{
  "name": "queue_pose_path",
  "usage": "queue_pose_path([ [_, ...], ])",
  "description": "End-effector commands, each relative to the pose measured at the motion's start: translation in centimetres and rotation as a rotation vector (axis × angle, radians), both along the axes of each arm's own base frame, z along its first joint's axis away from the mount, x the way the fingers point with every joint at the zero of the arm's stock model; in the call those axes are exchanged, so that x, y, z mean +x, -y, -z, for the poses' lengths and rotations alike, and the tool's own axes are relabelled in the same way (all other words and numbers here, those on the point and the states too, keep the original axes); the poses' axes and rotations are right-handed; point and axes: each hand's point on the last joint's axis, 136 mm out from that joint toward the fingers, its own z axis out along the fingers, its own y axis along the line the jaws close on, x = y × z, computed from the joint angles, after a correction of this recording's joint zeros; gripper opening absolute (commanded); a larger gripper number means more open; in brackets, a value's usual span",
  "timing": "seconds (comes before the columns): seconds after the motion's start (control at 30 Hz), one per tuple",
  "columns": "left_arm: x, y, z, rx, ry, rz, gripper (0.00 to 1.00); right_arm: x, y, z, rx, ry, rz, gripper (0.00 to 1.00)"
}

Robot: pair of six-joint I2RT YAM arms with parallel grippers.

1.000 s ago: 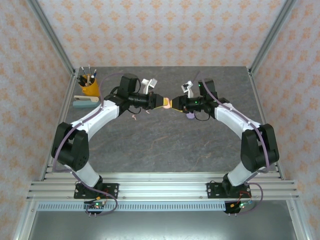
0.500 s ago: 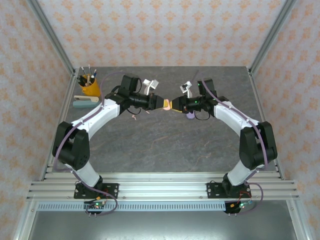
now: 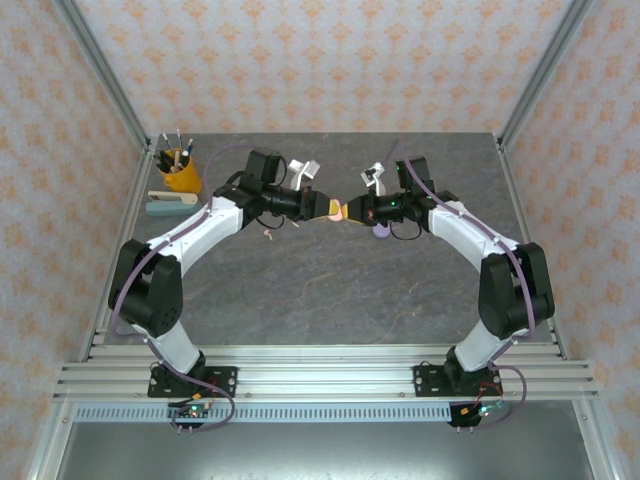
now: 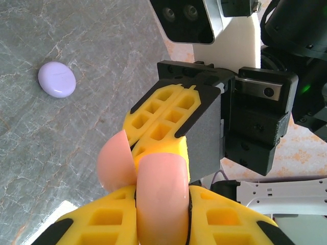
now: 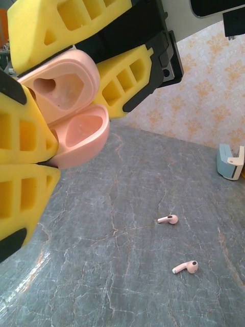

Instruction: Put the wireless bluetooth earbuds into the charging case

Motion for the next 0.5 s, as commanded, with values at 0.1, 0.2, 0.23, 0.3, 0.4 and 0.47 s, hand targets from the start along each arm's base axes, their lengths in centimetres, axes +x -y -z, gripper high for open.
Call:
queue_pose_path([
  [0.1, 0.0, 1.3, -0.9, -0.014, 0.04, 0.014, 0.36, 1.2, 0.6, -1.3, -0.055, 0.069, 0.05, 0.0],
  [0.2, 0.4, 1.0, -0.5, 0.003, 0.043, -0.013, 0.52, 1.4, 1.2, -0.8, -0.113, 0.059, 0.078, 0.0],
  [0.23, 0.6, 0.9, -0.5, 0.008, 0.046, -0.025, 0.54, 1.5, 1.4, -0.5, -0.136, 0.055, 0.087, 0.0],
  [0.3, 1.0, 0.4, -0.7, 0.012, 0.052, -0.049, 0.61, 1.6, 1.8, 0.0, -0.173, 0.049, 0.1, 0.0],
  [0.4, 1.6, -0.5, -1.4, 0.016, 0.068, -0.082, 0.71, 1.8, 2.2, 0.3, -0.204, 0.05, 0.113, 0.0],
  [0.47, 1.8, -1.4, -1.9, 0.031, 0.083, -0.091, 0.76, 1.9, 2.3, 0.3, -0.223, 0.065, 0.111, 0.0],
])
